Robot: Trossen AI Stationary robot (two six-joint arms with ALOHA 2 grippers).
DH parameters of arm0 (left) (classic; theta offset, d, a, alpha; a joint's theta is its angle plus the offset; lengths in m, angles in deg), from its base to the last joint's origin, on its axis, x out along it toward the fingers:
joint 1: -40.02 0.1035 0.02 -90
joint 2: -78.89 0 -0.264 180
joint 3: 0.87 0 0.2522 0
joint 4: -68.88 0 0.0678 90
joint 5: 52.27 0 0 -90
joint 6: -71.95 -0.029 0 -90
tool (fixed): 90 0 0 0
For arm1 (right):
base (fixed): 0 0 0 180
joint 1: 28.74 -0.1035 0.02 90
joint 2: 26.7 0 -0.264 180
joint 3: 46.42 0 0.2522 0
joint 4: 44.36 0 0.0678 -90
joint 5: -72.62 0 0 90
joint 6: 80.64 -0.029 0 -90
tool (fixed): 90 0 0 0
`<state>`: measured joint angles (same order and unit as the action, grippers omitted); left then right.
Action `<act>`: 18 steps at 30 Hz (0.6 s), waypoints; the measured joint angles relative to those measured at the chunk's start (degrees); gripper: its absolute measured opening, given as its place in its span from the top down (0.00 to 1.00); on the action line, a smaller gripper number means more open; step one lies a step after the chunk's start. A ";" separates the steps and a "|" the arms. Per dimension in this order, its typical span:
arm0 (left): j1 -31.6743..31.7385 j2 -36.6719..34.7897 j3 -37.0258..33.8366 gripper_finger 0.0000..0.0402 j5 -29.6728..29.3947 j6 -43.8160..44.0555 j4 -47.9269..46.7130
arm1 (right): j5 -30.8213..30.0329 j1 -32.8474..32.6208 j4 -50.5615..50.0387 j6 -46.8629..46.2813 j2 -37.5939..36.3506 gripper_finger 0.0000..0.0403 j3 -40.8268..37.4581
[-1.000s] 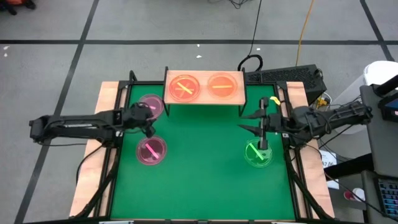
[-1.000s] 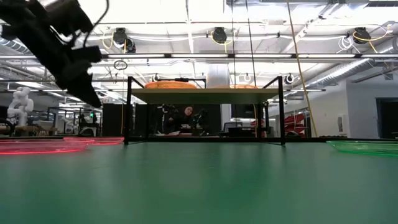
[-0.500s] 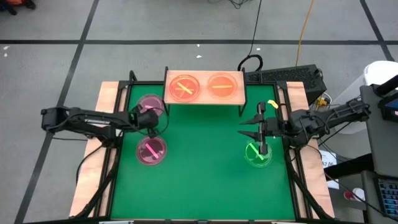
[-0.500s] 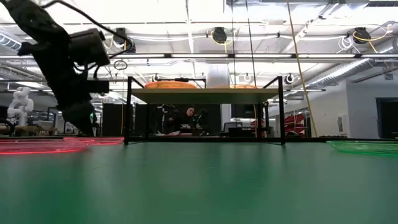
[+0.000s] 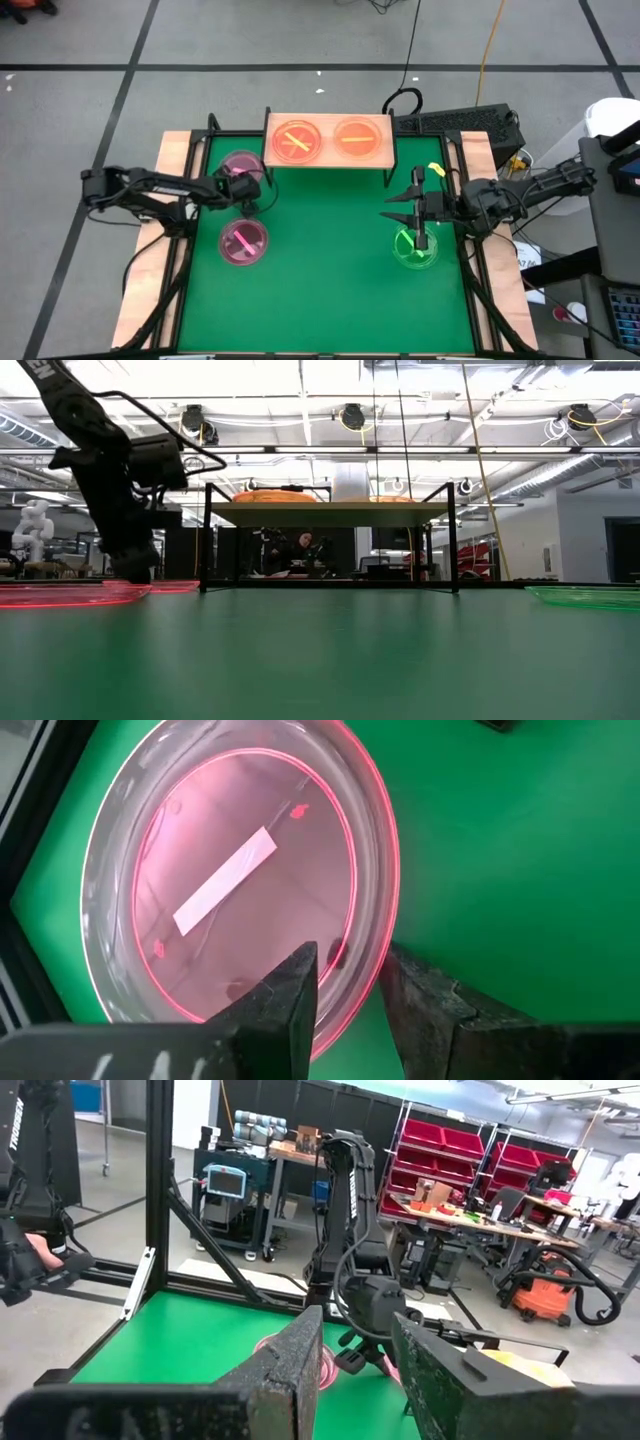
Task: Place and stack plates onto a shelf
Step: Stack the top pink plate on the orange plate on the shelf
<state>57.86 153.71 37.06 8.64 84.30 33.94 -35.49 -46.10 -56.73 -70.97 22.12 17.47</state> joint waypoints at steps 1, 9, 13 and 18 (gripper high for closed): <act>0.18 0.19 0.02 0.72 -0.04 0.02 0.13 | -0.02 0.00 -0.03 0.00 0.00 0.73 0.00; 0.18 -0.38 -0.23 0.98 0.35 0.59 -0.04 | -0.06 0.00 -0.87 -0.22 0.00 0.73 0.00; -1.87 -2.92 0.48 0.99 1.44 2.50 -3.07 | -0.07 0.00 -0.95 -0.22 0.00 0.73 0.00; -6.61 -7.92 5.13 0.99 3.75 6.45 -10.91 | -0.07 0.00 -0.94 -0.22 0.00 0.73 0.00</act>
<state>51.25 145.80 42.19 12.39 90.75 23.03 -35.56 -46.10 -57.67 -71.19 22.12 17.47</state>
